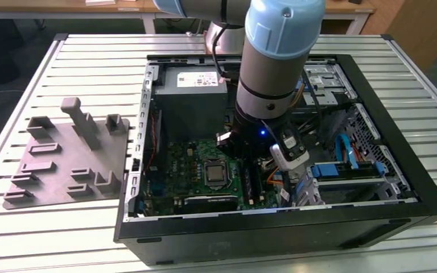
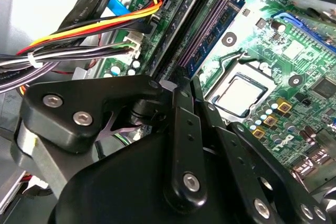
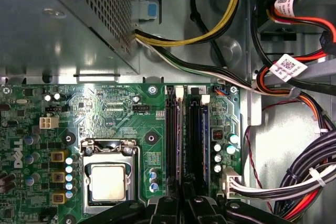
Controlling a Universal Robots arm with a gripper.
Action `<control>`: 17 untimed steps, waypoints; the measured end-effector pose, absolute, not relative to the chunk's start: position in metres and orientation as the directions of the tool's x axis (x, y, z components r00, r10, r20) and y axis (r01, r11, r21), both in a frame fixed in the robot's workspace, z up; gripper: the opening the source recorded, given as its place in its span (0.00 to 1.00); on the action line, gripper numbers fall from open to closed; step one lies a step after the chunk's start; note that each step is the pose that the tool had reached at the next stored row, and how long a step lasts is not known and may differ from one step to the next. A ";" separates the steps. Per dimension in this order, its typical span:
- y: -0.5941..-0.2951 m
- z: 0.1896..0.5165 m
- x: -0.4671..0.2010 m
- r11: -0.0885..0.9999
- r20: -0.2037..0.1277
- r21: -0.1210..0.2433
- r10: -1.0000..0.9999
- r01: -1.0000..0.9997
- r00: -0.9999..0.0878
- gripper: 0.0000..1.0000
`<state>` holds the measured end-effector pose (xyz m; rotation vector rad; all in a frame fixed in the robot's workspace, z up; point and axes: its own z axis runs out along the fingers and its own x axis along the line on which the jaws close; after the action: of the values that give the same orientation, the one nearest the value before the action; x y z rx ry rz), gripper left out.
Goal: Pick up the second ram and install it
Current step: 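Insert the second ram into the second slot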
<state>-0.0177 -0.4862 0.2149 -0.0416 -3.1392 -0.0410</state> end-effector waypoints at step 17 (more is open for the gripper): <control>-0.486 0.215 -0.016 1.000 0.002 0.026 -0.002 -0.002 -1.000 0.14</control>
<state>-0.0163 -0.4861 0.2149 0.0031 -3.1392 -0.0409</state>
